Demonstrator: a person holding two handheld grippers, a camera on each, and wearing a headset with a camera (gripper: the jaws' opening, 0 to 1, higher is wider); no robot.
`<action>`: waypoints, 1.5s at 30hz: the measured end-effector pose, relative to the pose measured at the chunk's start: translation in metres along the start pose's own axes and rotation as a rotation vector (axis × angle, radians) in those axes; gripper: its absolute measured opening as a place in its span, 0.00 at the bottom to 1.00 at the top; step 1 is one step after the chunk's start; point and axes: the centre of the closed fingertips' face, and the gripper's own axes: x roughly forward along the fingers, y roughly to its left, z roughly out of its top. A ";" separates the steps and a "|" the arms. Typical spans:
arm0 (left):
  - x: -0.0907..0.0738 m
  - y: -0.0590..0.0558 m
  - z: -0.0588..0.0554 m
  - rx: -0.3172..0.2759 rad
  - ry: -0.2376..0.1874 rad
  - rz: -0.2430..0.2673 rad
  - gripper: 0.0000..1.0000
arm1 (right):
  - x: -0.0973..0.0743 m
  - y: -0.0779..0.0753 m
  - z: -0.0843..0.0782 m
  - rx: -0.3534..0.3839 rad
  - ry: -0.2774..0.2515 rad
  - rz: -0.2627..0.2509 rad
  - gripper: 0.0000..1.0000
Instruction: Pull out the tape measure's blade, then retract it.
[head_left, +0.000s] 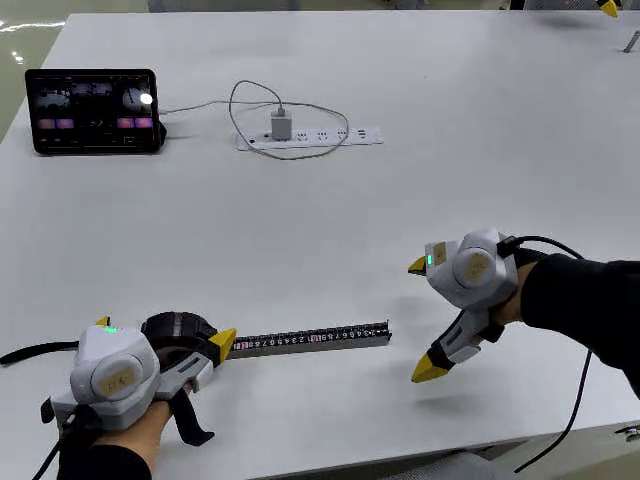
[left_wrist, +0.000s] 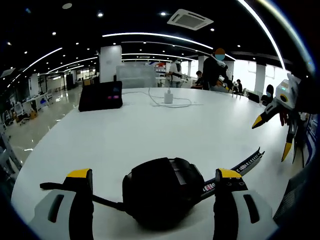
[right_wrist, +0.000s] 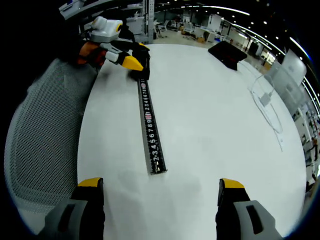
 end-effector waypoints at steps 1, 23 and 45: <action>0.001 0.000 -0.001 0.003 0.002 -0.002 0.99 | 0.003 0.000 0.002 -0.011 0.004 0.008 0.92; 0.002 0.000 -0.003 -0.032 0.008 -0.018 0.99 | 0.025 0.004 0.008 -0.091 0.031 0.077 0.30; 0.001 0.001 -0.003 -0.037 0.009 -0.007 0.99 | 0.031 0.006 0.001 -0.116 0.090 0.089 0.11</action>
